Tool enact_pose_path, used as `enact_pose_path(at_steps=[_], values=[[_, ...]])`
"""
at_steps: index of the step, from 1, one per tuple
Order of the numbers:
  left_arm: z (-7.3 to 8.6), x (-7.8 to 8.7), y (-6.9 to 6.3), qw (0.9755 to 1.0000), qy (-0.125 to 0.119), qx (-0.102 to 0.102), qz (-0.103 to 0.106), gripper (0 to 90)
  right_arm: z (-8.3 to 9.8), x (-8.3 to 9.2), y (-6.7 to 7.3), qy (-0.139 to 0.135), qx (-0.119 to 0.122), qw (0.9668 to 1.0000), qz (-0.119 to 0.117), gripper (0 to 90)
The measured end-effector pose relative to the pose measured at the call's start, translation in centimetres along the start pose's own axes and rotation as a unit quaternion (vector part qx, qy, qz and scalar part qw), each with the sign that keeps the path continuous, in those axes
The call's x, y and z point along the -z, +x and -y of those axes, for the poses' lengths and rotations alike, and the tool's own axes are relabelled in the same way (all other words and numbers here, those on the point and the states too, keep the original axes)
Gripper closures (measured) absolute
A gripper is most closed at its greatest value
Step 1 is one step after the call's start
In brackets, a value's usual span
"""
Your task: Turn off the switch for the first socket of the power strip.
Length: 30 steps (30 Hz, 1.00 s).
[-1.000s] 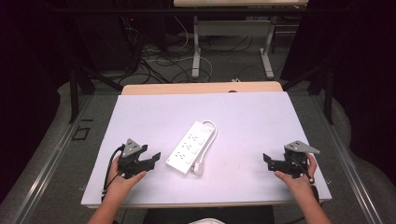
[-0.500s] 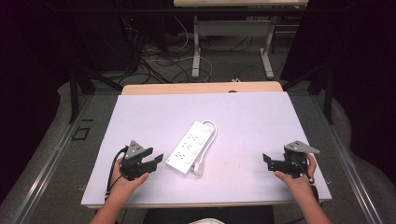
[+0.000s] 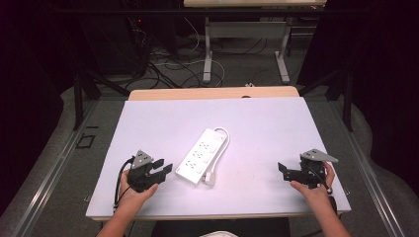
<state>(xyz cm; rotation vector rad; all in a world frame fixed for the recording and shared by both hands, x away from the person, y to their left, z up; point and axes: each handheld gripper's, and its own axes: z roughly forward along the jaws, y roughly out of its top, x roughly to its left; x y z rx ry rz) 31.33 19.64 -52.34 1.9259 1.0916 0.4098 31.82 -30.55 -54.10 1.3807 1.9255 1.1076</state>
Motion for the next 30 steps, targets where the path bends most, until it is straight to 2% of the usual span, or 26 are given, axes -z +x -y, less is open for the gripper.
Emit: enact_pose_path(at_steps=[2, 4, 6, 10, 15, 18, 25, 27, 28, 30], values=[[-0.01, -0.11, -0.29, 0.9999, -0.002, 0.007, 0.007, 60.3, 0.01, -0.02, 0.01, 0.001, 0.001, 1.0, 0.0, 7.7], [-0.09, -0.1, -0.38, 0.9999, 0.01, -0.003, 0.005, 61.6, 0.01, -0.02, -0.01, 0.001, 0.002, 1.0, -0.001, 7.7], [-0.11, -0.18, -0.55, 0.9999, 0.015, -0.004, 0.007, 63.8, 0.01, 0.01, -0.01, 0.003, 0.002, 1.0, 0.0, 7.7], [-0.12, -0.29, -0.74, 0.9998, 0.019, 0.005, 0.002, 70.7, 0.02, -0.04, 0.0, 0.004, 0.002, 1.0, -0.001, 7.7], [-0.13, -0.21, -0.6, 0.9995, 0.026, 0.02, 0.002, 74.4, 0.03, -0.1, 0.0, 0.003, -0.001, 1.0, -0.005, 7.7], [-0.14, -0.28, -0.68, 0.9994, 0.03, 0.018, 0.001, 79.0, 0.01, -0.11, 0.01, 0.004, -0.002, 1.0, -0.006, 9.0], [-0.06, -0.48, -0.58, 0.9985, 0.047, 0.024, -0.013, 85.7, 0.01, -0.09, 0.0, 0.004, -0.003, 1.0, -0.003, 10.6], [0.0, -0.62, -0.72, 0.9983, 0.045, 0.029, -0.022, 89.5, 0.02, -0.13, -0.04, 0.004, -0.003, 1.0, -0.004, 10.6], [-0.06, -0.58, -0.69, 0.9983, 0.048, 0.024, -0.021, 89.5, 0.02, -0.13, -0.04, 0.004, -0.003, 1.0, -0.004, 10.6], [-0.09, -0.72, -0.83, 0.9984, 0.044, 0.03, -0.021, 90.0, 0.02, -0.1, -0.07, 0.007, -0.002, 1.0, -0.003, 10.6]])
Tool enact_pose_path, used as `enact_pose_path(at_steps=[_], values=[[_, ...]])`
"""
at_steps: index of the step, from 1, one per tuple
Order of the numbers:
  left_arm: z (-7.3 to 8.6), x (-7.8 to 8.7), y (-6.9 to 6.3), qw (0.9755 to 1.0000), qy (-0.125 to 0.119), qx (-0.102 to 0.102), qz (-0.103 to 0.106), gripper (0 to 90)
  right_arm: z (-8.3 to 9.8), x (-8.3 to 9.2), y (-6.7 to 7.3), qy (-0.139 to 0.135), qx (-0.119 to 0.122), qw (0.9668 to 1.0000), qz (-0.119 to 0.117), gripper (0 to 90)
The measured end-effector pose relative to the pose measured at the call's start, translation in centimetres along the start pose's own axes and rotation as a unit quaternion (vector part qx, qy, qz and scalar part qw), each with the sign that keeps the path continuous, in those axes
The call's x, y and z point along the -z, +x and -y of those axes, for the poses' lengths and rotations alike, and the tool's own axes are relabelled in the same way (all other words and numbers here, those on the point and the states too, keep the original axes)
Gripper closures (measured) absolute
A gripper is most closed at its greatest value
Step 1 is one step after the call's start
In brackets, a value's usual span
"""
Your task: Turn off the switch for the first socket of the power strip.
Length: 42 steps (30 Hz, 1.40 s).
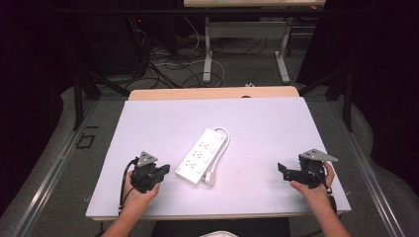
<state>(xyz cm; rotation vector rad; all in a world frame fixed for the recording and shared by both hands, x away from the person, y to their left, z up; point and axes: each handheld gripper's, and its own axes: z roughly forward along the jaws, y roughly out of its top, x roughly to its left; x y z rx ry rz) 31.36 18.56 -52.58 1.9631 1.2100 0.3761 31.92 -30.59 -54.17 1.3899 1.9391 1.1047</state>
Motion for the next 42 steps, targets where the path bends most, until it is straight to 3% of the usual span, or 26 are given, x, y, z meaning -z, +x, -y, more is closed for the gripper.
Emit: enact_pose_path(at_steps=[4, 12, 20, 23, 42], values=[[-0.1, -0.3, -0.4, 0.9999, 0.006, 0.009, 0.003, 90.0, 0.0, 0.0, 0.1, -0.001, -0.002, 1.0, 0.0, 10.6], [-0.7, -1.2, -1.5, 0.9999, 0.01, -0.004, 0.009, 90.0, 0.0, 0.0, 0.0, 0.002, -0.005, 1.0, -0.001, 10.6], [-1.4, -1.8, -2.3, 0.9998, 0.01, -0.003, 0.018, 90.0, 0.0, 0.0, 0.0, 0.003, -0.004, 1.0, 0.0, 10.5], [-1.5, -2.1, -2.7, 0.9997, 0.01, 0.006, 0.022, 90.0, 0.1, -0.1, 0.0, 0.002, -0.004, 1.0, 0.0, 10.5], [-3.0, -4.5, -4.6, 0.9991, 0.013, -0.005, 0.04, 90.0, 0.1, 0.0, 0.0, 0.003, -0.008, 1.0, -0.002, 10.5]])
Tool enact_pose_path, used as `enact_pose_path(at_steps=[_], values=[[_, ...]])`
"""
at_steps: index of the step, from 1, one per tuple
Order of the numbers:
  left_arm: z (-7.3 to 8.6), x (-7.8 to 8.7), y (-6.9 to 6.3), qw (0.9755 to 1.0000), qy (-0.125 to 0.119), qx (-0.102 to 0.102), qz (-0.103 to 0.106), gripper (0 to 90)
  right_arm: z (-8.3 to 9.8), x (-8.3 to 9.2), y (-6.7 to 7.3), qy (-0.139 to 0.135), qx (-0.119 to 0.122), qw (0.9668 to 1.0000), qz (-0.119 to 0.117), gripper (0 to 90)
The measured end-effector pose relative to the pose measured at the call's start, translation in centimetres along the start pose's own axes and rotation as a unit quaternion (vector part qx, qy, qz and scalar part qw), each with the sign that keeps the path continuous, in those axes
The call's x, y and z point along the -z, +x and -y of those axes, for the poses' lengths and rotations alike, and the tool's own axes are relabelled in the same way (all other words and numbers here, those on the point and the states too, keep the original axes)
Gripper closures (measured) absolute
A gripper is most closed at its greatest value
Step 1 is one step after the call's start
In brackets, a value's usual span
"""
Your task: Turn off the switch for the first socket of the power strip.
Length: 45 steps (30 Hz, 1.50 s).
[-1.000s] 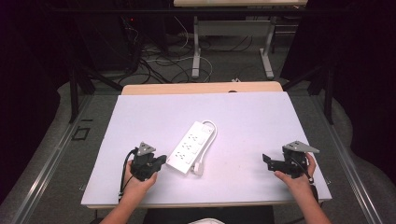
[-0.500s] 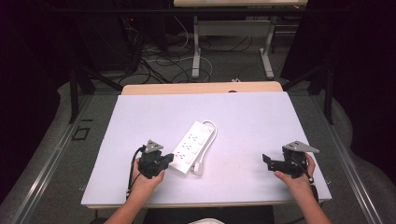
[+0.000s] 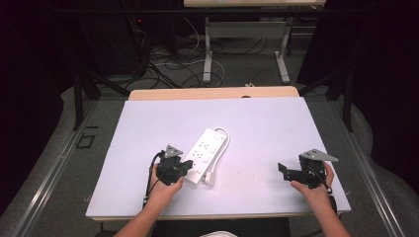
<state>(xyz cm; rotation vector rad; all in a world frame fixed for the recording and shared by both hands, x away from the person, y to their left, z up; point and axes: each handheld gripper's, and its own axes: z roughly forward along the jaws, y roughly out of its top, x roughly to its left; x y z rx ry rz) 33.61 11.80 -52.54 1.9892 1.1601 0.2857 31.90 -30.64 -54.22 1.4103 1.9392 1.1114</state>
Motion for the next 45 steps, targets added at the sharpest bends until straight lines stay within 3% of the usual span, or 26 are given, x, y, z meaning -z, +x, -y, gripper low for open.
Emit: enact_pose_path(at_steps=[10, 24, 25, 32, 45], values=[[-0.7, -1.0, -0.6, 0.9999, 0.005, -0.007, 0.007, 90.0, 0.0, 0.0, 0.0, 0.0, -0.002, 1.0, -0.001, 10.5], [-2.1, -2.4, -1.1, 0.9997, 0.009, 0.012, 0.02, 90.0, 0.0, -0.2, -0.1, 0.0, -0.007, 0.9999, 0.013, 10.6], [-2.2, -2.5, -1.0, 0.9998, 0.007, 0.006, 0.019, 90.0, 0.0, -0.2, 0.0, 0.001, -0.012, 0.9998, 0.015, 10.6], [-2.9, -2.7, -1.1, 0.9995, 0.016, 0.012, 0.023, 90.0, -0.1, -0.4, 0.1, 0.004, -0.003, 0.9998, 0.019, 8.6], [-4.7, -3.0, -1.4, 0.9996, 0.017, 0.01, 0.02, 90.0, -0.1, -0.6, 0.3, 0.006, -0.003, 1.0, 0.006, 1.6]])
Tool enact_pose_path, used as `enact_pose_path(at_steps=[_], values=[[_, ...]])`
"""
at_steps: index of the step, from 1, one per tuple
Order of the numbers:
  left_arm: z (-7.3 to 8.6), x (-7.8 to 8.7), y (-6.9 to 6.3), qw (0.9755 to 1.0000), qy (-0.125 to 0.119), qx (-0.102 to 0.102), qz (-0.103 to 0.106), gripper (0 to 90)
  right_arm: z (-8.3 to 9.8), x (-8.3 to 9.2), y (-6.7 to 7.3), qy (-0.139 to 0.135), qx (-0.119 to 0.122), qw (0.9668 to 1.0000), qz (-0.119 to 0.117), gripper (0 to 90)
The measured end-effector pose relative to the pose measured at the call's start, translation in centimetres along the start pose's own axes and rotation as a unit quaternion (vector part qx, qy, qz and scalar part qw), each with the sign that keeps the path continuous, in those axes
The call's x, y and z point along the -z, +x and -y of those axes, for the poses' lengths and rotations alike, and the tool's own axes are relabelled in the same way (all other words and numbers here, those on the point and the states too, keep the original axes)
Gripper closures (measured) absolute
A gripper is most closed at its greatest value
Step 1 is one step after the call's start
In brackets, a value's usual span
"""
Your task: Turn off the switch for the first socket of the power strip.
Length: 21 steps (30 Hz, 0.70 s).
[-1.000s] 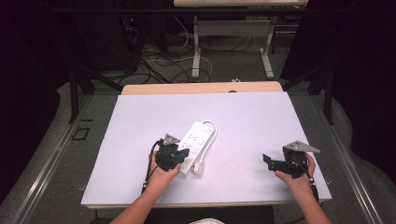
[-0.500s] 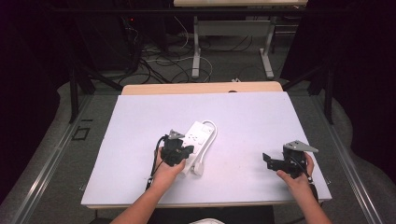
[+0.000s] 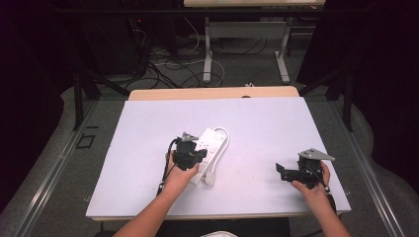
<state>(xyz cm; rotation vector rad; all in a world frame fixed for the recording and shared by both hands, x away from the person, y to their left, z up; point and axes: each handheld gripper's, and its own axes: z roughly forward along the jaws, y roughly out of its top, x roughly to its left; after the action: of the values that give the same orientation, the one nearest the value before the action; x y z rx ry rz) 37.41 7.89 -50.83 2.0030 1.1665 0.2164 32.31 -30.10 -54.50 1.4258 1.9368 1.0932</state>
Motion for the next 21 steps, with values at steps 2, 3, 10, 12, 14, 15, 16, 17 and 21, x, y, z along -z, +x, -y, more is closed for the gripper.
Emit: enact_pose_path(at_steps=[2, 3, 10, 12, 14, 15, 16, 17, 21], values=[[-0.3, 0.0, 0.0, 1.0, 0.001, -0.001, -0.001, 90.0, 0.0, 0.0, 0.0, 0.0, 0.002, 1.0, 0.001, 1.0], [-0.5, 0.0, 0.0, 1.0, 0.003, 0.0, -0.001, 90.0, 0.0, 0.0, 0.0, 0.0, 0.002, 1.0, 0.001, 0.8], [-1.5, -0.4, -0.2, 1.0, 0.007, 0.002, -0.007, 90.0, 0.0, -0.1, 0.1, -0.001, 0.0, 1.0, -0.003, 0.0], [-1.7, -0.5, -0.2, 0.9999, 0.011, 0.003, -0.006, 90.0, 0.0, -0.1, 0.1, 0.0, -0.001, 1.0, -0.004, 0.0], [-1.9, -0.7, -0.2, 0.9998, 0.016, 0.006, -0.007, 90.0, 0.1, -0.1, 0.1, 0.001, -0.001, 1.0, -0.004, 0.0], [-2.0, -0.8, -0.2, 0.9998, 0.019, 0.005, -0.007, 90.0, 0.1, -0.1, 0.1, 0.002, -0.002, 1.0, -0.005, 0.0], [-2.1, -0.9, -0.1, 0.9997, 0.022, 0.006, -0.008, 90.0, 0.1, -0.1, 0.1, 0.001, -0.001, 1.0, -0.005, 0.0], [-2.2, -1.0, -0.2, 0.9996, 0.024, 0.012, -0.007, 90.0, 0.1, -0.1, 0.1, 0.001, -0.001, 1.0, -0.005, 0.0], [-2.6, -1.4, 0.0, 0.9992, 0.038, 0.009, -0.009, 90.0, 0.1, -0.2, 0.1, 0.002, -0.003, 1.0, -0.006, 0.0]])
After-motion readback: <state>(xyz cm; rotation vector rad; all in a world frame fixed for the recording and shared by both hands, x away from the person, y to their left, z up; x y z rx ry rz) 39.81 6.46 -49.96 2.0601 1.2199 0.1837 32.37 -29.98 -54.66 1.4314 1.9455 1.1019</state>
